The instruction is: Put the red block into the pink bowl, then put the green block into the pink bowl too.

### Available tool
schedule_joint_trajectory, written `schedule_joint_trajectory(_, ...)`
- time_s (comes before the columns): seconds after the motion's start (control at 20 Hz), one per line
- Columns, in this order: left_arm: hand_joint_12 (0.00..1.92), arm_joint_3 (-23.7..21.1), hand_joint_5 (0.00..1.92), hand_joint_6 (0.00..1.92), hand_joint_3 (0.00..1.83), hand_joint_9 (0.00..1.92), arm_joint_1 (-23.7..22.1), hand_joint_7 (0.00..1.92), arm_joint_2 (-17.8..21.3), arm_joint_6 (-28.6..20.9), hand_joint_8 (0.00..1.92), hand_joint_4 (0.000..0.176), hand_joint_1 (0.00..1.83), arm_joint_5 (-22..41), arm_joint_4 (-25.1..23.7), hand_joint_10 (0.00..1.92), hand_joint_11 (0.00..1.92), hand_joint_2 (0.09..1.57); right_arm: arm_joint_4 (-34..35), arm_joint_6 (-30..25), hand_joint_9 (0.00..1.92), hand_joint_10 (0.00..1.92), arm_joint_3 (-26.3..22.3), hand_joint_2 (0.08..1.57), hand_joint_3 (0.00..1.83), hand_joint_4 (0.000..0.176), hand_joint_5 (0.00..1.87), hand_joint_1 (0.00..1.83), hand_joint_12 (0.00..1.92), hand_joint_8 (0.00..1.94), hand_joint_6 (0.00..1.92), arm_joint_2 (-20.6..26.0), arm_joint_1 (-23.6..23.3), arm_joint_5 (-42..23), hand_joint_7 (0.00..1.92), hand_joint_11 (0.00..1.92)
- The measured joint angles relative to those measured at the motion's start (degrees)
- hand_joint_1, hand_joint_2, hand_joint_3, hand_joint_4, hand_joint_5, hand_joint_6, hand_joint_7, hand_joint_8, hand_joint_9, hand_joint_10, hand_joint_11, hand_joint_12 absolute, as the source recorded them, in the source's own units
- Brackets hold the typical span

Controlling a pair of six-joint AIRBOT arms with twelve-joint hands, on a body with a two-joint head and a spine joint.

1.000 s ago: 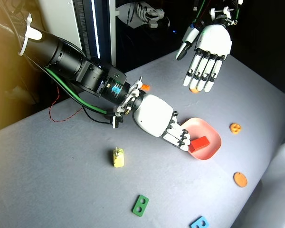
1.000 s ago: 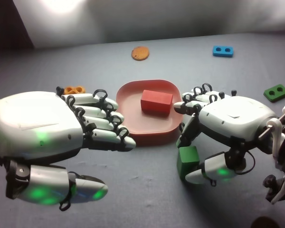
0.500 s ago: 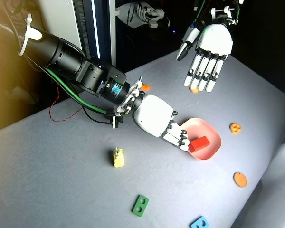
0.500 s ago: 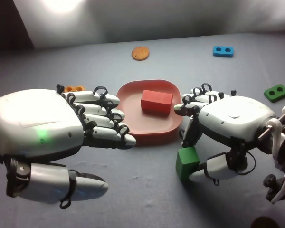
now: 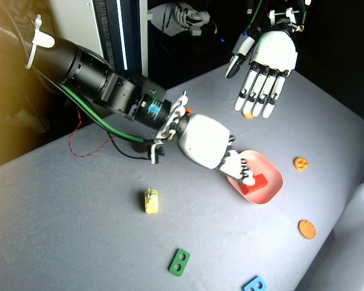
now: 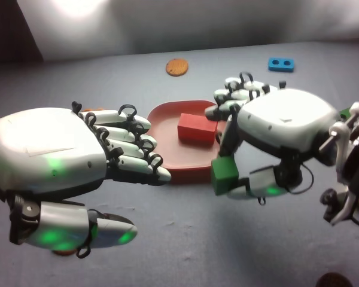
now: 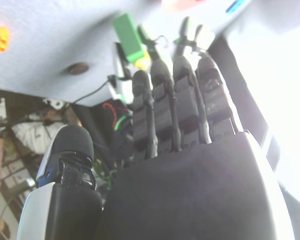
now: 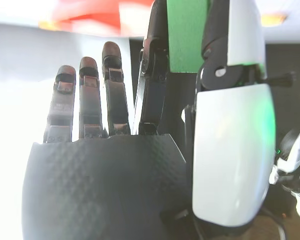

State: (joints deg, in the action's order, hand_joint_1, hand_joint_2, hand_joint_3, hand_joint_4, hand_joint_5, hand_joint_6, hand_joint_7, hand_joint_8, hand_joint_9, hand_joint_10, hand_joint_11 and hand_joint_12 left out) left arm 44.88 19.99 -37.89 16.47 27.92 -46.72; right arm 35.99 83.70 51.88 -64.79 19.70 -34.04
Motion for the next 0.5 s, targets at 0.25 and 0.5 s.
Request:
schedule_joint_trajectory(0.25, 0.27, 0.04, 0.42, 0.00, 0.00, 0.25, 0.00, 0.37, -0.13, -0.02, 0.00, 0.000, 0.06, -0.13, 0.00, 0.00, 0.00, 1.35, -0.04, 1.75, 0.14, 0.00, 1.18, 0.98, 0.00, 0.062, 1.33, 1.14, 0.00, 0.00, 0.38, -0.59, -3.93, 2.82, 0.37, 0.00)
schedule_joint_trajectory(0.5, 0.26, 0.11, 0.40, 0.00, 0.00, 0.24, 0.00, 0.36, -0.13, -0.02, 0.00, 0.000, 0.08, -0.11, -0.02, 0.00, 0.00, 1.36, -0.63, 2.89, 0.17, 0.00, 8.63, 0.97, 0.00, 0.046, 1.36, 1.15, 0.01, 0.00, 0.33, -5.31, -8.46, 6.25, 0.38, 0.01)
